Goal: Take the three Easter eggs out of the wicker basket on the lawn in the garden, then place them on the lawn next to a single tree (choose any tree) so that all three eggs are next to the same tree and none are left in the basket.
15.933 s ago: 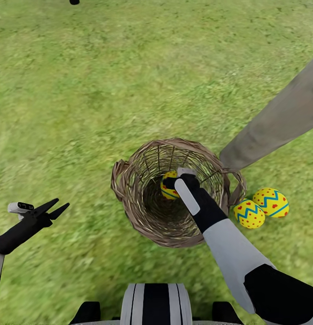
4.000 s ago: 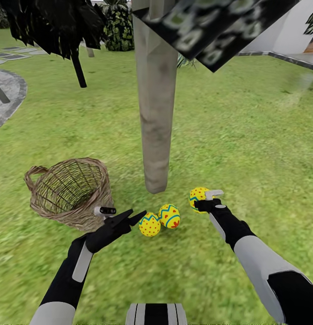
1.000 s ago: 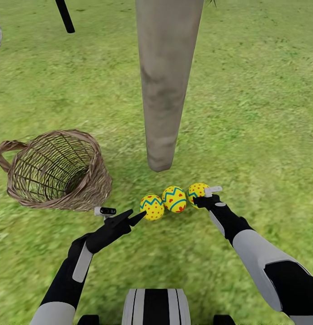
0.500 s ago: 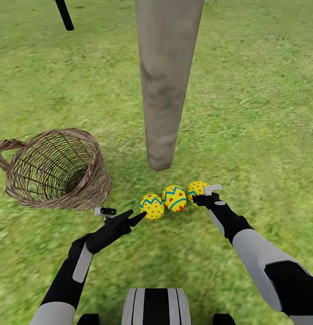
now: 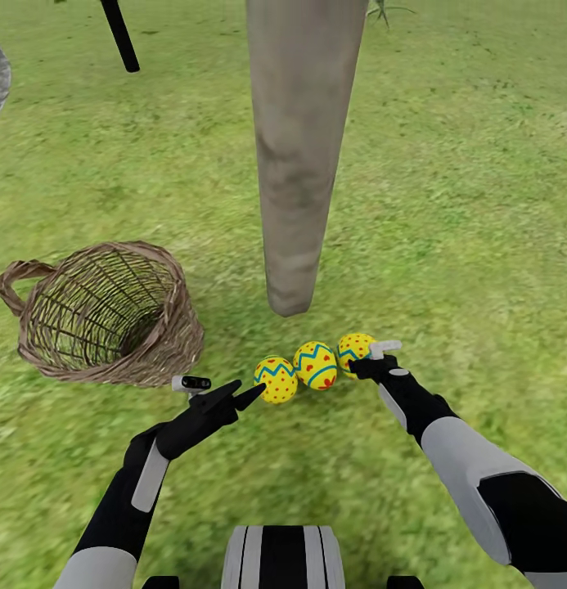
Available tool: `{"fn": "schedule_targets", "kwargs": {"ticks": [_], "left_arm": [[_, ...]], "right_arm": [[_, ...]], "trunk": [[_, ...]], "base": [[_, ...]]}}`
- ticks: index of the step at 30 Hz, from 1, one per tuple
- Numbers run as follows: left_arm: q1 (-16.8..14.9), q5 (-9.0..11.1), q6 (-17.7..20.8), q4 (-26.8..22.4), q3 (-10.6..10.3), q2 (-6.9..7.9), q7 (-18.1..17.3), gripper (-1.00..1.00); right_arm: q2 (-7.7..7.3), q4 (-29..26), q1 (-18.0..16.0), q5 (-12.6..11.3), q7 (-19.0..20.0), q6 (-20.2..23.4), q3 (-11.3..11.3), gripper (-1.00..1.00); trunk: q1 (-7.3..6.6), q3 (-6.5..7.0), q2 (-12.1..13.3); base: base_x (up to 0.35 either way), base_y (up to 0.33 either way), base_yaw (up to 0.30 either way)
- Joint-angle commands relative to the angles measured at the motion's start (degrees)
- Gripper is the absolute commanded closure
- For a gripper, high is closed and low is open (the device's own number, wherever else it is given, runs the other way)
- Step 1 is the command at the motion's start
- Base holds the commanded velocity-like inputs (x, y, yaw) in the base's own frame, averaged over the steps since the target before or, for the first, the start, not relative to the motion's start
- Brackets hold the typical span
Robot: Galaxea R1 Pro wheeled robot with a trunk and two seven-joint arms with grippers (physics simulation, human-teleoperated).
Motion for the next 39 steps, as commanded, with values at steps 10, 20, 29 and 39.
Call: {"fn": "schedule_targets", "kwargs": {"ticks": [10, 20, 29, 39], "left_arm": [[0.0, -0.1, 0.6, 0.0, 0.1, -0.09, -0.2, -1.00], [0.0, -0.2, 0.6, -0.3, -0.1, -0.07, -0.2, -1.00], [-1.5, -0.2, 1.7, -0.2, -2.0, 0.43, 2.9, -1.00], [-1.6, -0.2, 1.7, 0.3, -1.7, 0.58, 3.2, -1.00]], "right_arm": [[-0.06, -0.1, 0.0, -0.3, -0.1, 0.3, 0.4, -1.00], [-0.06, 0.0, 0.0, -0.3, -0.1, 0.3, 0.4, -1.00], [-0.15, 0.0, 0.0, -0.3, -0.2, 0.3, 0.4, -1.00], [-0.32, -2.0, 0.0, -0.4, -0.5, 0.3, 0.4, -1.00]], "trunk": [[-0.26, 2.19, 0.1], [-0.52, 4.41, 0.3], [-0.75, 6.40, 0.4], [-1.01, 8.62, 0.5]], "base": [[0.000, 0.000, 0.000], [0.000, 0.000, 0.000], [-0.090, 0.000, 0.000], [-0.345, 0.000, 0.000]]}}
